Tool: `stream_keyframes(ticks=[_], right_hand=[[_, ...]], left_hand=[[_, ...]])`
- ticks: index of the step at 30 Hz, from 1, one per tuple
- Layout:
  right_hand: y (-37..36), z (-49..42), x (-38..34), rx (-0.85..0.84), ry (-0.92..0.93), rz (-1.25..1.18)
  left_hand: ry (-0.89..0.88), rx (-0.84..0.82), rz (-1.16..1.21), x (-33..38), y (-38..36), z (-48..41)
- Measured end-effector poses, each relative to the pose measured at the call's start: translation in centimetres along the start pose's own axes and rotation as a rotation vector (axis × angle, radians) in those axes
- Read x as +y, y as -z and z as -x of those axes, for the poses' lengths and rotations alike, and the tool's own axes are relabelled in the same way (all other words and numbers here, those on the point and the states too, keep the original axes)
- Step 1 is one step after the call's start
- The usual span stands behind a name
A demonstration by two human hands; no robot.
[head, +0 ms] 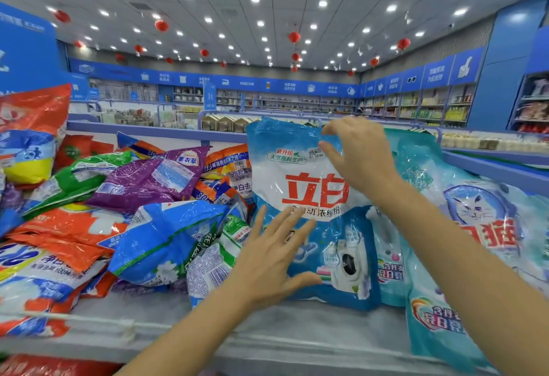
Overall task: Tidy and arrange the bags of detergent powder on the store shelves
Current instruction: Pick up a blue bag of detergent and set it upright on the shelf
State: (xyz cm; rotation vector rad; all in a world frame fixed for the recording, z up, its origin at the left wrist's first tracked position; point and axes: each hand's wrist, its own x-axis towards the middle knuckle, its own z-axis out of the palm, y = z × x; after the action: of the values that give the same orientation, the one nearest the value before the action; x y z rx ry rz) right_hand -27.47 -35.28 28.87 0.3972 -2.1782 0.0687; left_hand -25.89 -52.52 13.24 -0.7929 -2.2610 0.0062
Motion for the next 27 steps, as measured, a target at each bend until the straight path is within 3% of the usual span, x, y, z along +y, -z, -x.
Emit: stream_keyframes(ticks=[4, 10, 12, 18, 22, 27], right_hand=[[-1.3, 6.0, -5.0, -0.033, 0.083, -0.368], [-6.5, 11.0, -12.7, -0.294, 0.321, -0.380], [-7.7, 11.8, -14.3, -0.363, 0.398, -0.301], [-7.6, 12.4, -18.1, -0.529, 0.170, -0.192], [-8.5, 12.0, -20.3, -0.488, 0.017, -0.070], [-8.6, 10.7, -20.5, -0.406, 0.025, 0.045]], left_hand=[[0.097, 0.222, -0.133, -5.2, 2.8, 4.3], [0.288, 0.061, -0.292, -10.1, 4.5, 8.5], [0.328, 0.083, -0.276, -10.6, 4.3, 8.8], [0.542, 0.168, -0.186, -14.2, 6.3, 10.2], [0.637, 0.181, -0.145, -15.2, 6.4, 11.6], [0.646, 0.174, -0.144, -14.8, 5.9, 11.7]])
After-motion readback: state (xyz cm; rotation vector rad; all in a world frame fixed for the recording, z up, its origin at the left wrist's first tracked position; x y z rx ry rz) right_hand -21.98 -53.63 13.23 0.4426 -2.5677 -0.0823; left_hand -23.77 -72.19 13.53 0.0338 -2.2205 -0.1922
